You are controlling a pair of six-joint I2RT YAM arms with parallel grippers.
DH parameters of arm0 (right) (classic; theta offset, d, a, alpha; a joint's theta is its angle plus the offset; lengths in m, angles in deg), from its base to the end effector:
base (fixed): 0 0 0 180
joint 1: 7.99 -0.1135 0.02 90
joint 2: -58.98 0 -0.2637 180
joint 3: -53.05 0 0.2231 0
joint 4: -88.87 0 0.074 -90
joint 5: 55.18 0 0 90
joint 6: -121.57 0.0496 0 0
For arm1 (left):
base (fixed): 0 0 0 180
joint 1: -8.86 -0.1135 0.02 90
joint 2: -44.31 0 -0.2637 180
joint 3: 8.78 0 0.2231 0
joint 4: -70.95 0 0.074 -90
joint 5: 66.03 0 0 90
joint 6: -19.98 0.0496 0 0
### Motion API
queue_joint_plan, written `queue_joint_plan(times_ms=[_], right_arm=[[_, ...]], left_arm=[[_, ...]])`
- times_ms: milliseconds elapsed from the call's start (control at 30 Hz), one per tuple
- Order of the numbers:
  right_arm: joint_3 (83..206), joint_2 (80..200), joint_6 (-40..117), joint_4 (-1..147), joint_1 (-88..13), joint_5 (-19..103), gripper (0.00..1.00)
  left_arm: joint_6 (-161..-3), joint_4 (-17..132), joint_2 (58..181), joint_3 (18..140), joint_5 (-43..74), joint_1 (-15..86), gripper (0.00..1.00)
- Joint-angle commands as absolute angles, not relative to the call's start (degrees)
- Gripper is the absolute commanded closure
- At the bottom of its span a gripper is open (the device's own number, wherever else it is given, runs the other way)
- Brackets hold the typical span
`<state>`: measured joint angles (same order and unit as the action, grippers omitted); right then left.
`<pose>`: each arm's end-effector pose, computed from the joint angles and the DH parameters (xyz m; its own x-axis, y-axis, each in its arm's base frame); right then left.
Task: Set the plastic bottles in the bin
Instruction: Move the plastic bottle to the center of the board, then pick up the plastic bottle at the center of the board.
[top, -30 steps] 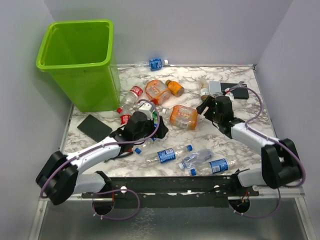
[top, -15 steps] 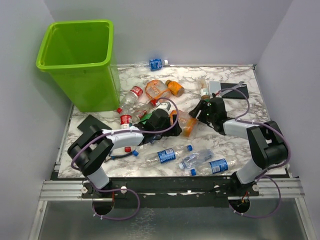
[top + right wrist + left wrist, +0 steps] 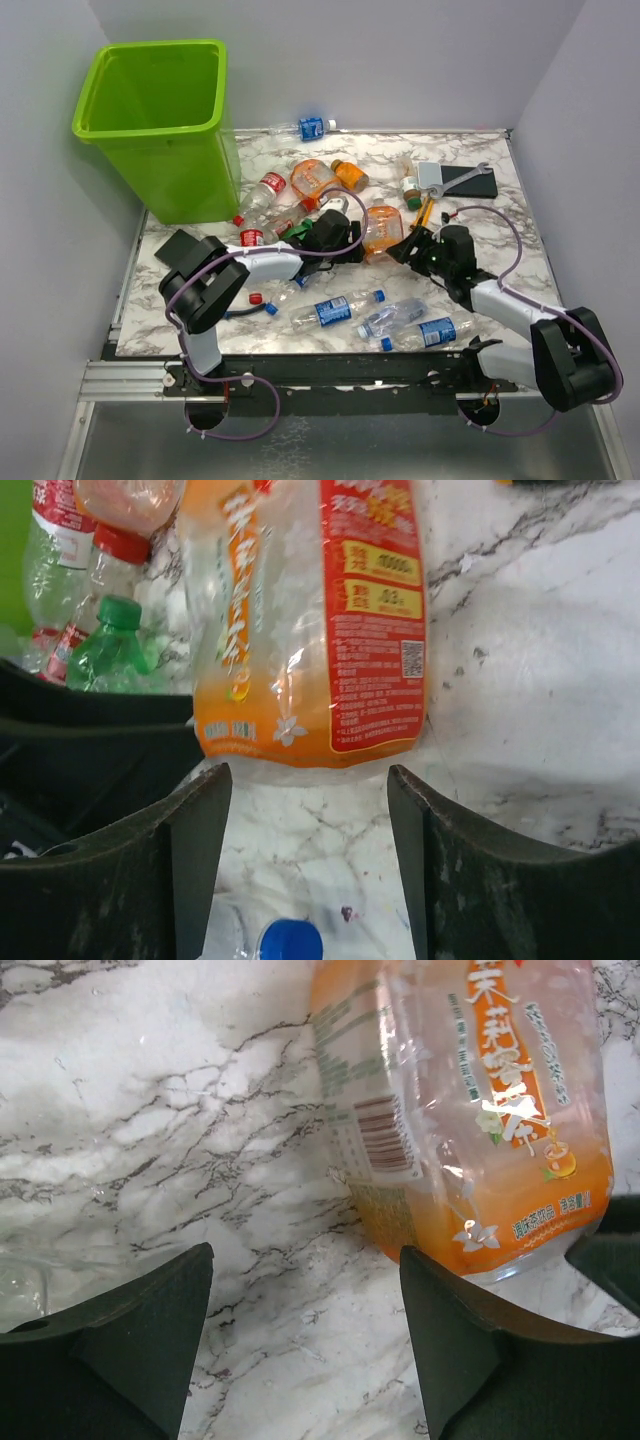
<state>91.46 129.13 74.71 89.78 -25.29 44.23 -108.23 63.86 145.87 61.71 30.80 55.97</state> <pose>0.2131 0.0749 0.1812 -0.6493 0.5043 -0.5693 0.0227 0.7610 0.6483 0.2499 -0.2604 0.1806 -0.7410 -0.1047 -0.6633 0.2615 0.8648 -0.4286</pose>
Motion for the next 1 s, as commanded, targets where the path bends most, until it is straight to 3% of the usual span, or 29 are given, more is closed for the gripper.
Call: queue_joint_plan(times_ms=[0,233,400,600,967], right_arm=[[90.02,124.24,75.73,84.39,-25.7,47.24,0.31],[93.0,120.01,76.74,78.66,-25.47,37.6,0.1],[95.52,126.55,79.37,81.31,-23.59,39.26,0.06],[93.97,124.46,80.3,83.33,-23.03,38.6,0.03],[92.8,128.83,78.56,87.56,-17.55,45.2,0.03]], left_arm=[[-104.6,62.93,146.83,65.26,33.9,54.83,0.24],[-103.91,62.43,141.97,64.3,36.87,54.13,0.17],[-103.48,64.13,141.58,66.68,36.55,53.9,0.1],[-102.13,63.63,149.4,76.71,29.91,53.73,0.06],[-103.33,62.82,157.61,77.47,28.53,53.6,0.29]])
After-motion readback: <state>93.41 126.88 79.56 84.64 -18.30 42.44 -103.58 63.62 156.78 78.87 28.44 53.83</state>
